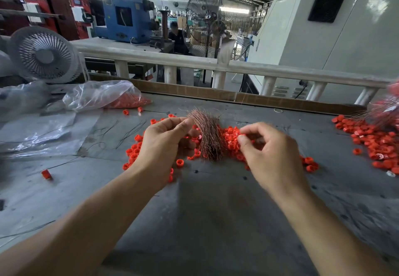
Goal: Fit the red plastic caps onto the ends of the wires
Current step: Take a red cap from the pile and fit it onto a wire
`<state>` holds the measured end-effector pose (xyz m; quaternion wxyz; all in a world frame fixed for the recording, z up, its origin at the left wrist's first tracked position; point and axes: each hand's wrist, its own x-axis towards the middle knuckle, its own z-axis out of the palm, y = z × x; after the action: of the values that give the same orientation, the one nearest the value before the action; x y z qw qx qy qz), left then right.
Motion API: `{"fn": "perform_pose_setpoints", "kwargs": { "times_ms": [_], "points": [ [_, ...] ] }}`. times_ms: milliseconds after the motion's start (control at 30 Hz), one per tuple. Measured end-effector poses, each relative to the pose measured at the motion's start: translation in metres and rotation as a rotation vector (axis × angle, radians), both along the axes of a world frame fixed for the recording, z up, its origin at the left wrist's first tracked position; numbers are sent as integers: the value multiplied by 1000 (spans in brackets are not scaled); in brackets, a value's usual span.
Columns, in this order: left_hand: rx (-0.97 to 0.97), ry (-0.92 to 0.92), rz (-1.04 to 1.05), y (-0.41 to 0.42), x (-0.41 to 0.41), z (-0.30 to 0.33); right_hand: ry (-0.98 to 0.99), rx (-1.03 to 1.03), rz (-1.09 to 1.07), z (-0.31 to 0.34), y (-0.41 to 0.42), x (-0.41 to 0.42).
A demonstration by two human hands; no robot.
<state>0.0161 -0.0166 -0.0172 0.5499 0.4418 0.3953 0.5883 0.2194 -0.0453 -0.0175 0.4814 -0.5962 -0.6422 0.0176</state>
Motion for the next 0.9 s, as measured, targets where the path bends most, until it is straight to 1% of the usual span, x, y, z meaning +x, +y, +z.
{"fn": "perform_pose_setpoints", "kwargs": {
  "times_ms": [67, 167, 233, 300, 500, 700, 800, 900],
  "points": [
    [4, 46, 13, -1, 1, 0, -56, -44, -197, 3, 5, 18],
    [21, 138, 34, -2, 4, -1, -143, -208, -425, 7, 11, 50],
    [43, 205, 44, -2, 5, -1, -165, -296, -512, 9, 12, 69],
    [63, 251, 48, -3, 5, -2, -169, -368, -552, 10, 14, 82],
    [116, 338, 52, -2, 3, -5, -157, -571, -583, 9, 19, 101],
    [139, 375, 38, 0, 1, -8, -185, -610, -579, 10, 17, 102],
    [145, 393, 46, 2, 1, -8, -221, -540, -551, 11, 15, 97],
    [166, 450, 60, 3, -1, -9, -180, -336, -425, 11, 13, 77]
  ]
}}
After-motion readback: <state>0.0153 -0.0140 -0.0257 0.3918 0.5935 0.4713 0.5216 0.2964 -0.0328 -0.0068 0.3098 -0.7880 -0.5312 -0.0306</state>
